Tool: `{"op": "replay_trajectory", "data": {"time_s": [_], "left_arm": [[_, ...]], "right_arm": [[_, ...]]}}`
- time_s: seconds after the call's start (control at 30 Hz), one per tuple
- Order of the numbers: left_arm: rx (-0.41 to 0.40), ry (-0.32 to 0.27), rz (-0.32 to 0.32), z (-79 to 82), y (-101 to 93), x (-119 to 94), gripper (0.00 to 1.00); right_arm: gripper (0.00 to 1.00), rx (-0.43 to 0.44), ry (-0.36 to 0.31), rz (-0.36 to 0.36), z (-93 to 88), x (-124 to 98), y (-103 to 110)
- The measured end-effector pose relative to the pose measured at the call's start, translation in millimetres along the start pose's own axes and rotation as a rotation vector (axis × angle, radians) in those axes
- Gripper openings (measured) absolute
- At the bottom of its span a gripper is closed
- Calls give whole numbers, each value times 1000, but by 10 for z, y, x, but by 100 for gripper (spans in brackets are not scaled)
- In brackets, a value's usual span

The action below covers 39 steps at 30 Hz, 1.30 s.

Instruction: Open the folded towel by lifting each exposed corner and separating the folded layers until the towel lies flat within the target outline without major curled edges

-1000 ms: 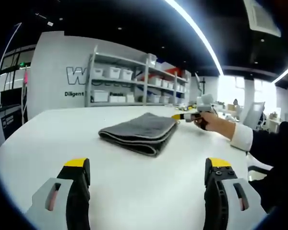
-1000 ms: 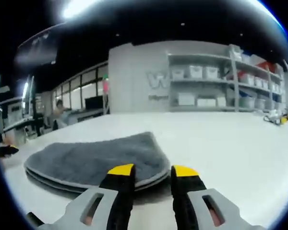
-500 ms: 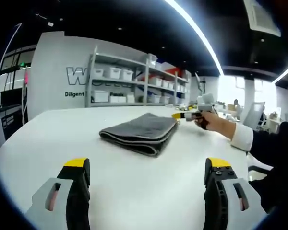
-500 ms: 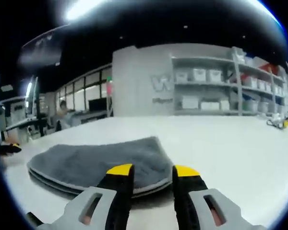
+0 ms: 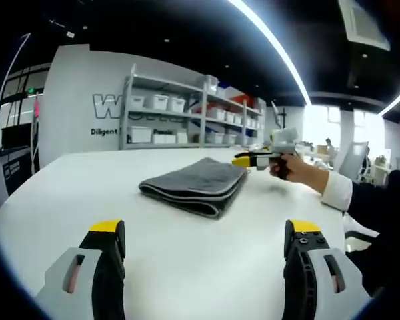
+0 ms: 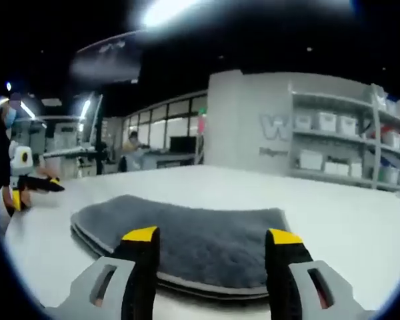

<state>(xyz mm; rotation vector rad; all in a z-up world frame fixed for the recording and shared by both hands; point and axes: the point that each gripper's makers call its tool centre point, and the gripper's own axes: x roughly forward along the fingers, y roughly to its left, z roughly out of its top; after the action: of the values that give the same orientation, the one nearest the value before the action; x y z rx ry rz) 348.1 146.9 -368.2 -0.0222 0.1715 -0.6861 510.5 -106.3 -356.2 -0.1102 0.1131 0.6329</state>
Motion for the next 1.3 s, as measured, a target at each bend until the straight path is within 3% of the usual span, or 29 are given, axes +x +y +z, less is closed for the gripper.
{"op": "replay_trajectory", "data": {"time_s": [0.1,0.2,0.33,0.47,0.83,1.3], "left_arm": [[2,1,1,-7,-26,-6,97],[3,1,2,-10,-41,-12,97],[2,1,2,-22,-63,-9,97],[3,4,1,-33,-72,-8,97],[3,9,2,-41,-61,2,97],[10,21,5,-40,20,-2,97]], "right_arm": [[72,-68,39,21,-64,39,95],[71,-81,40,37,-75,67,177],[72,-72,45,88,-95,98,318],[77,3,87,142,-207,134,435],[79,44,162,139,-400,194,506],[77,31,172,133,-420,194,533]]}}
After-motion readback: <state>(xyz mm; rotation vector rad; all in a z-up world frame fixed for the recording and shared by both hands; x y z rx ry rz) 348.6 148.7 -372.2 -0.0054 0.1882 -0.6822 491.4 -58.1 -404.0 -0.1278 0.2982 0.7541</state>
